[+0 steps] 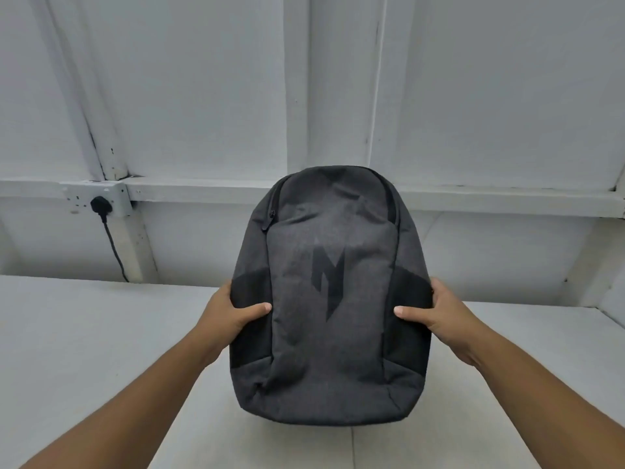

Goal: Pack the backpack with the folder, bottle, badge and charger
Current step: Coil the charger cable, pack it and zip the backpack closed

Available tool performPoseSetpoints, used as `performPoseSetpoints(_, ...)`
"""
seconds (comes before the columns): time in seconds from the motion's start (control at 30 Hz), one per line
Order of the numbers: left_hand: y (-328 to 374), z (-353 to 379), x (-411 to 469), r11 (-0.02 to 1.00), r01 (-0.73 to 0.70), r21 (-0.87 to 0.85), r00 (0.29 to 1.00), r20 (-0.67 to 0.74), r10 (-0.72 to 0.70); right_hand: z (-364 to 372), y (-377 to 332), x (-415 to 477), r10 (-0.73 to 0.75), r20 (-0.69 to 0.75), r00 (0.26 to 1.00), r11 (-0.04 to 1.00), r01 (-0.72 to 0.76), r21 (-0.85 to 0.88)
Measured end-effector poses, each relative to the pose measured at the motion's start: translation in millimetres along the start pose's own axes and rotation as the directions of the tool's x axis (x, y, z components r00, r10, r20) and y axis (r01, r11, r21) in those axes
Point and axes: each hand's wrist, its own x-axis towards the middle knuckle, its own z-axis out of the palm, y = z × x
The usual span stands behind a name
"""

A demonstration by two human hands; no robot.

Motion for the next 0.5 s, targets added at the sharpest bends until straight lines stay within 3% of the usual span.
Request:
performPoseSetpoints(0.2, 8.5, 5.0, 52.8, 0.986, -0.066, 0.156, 0.994, -0.071, 0.078, 9.8, -16.9, 58.1, -0.084, -0.074, 0.994, 0.976, 0.067, -0.207)
performPoseSetpoints(0.37, 20.2, 11.2, 107.0, 0.955, -0.119, 0.271, 0.976, -0.142, 0.162, 20.0, -13.3, 105.2, -0.127, -0.237, 0.963, 0.971, 0.072, -0.228)
performPoseSetpoints(0.5, 5.0, 17.9, 143.6, 0.945, -0.046, 0.324, 0.988, -0.124, 0.091, 28.9, 9.8, 132.1, -0.118, -0.302, 0.946, 0.959, 0.03, -0.282)
